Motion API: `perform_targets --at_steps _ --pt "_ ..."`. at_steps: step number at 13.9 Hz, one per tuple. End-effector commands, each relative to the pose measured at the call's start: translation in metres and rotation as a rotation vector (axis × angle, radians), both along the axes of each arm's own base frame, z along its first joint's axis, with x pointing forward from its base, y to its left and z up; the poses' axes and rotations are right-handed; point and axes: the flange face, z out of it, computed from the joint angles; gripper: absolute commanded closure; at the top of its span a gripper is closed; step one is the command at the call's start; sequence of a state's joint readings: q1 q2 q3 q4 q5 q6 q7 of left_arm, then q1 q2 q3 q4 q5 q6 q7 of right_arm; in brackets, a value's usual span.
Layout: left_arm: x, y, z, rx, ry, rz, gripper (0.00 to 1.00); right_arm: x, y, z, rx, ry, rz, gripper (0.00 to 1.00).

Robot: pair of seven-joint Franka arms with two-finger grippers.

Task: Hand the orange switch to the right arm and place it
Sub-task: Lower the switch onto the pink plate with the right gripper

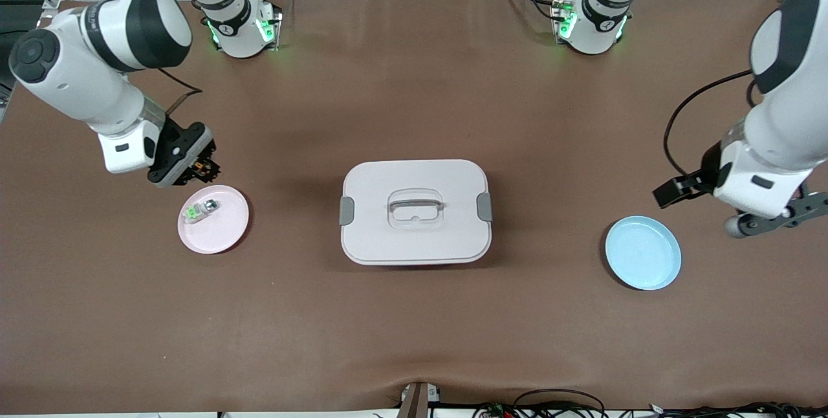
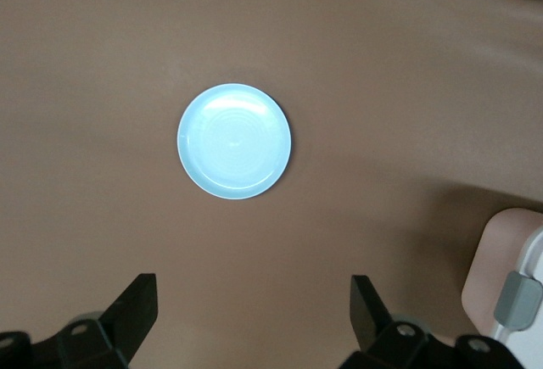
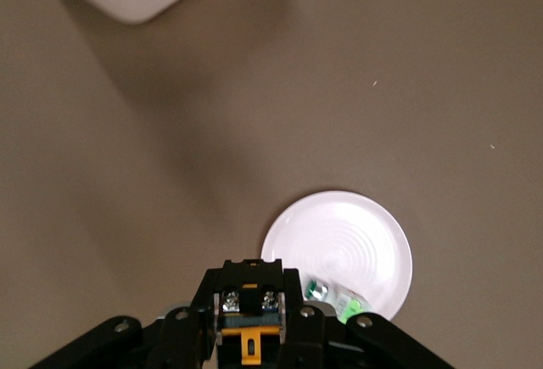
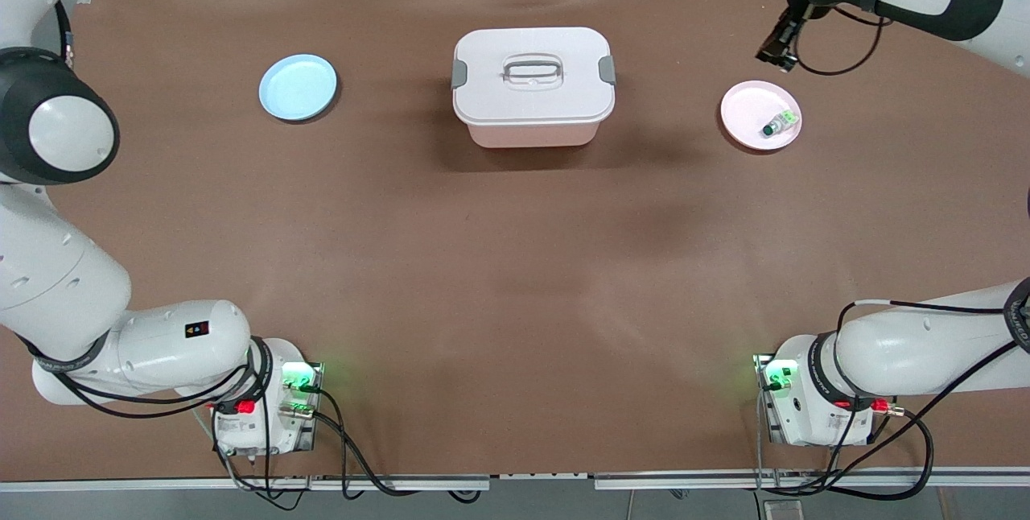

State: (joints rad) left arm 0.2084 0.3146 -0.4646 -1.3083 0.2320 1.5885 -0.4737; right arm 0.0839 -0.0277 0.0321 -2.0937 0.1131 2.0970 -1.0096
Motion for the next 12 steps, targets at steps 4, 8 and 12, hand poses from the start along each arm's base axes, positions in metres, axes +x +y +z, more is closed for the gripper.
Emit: perform_targets --at_steps 4,8,12 --pt "-0.05 0.039 0.048 -0.014 0.035 -0.11 0.0 -0.002 -0.026 -0.03 -0.089 0.047 0.264 1.0" --pt "-0.075 0.069 0.057 -0.072 0.043 -0.162 0.0 0.001 -0.025 -0.097 -0.087 0.041 0.341 1.0" --pt "-0.094 0.07 0.06 -0.07 0.013 -0.182 0.0 0.019 -0.025 -0.159 -0.086 -0.023 0.443 1.0"
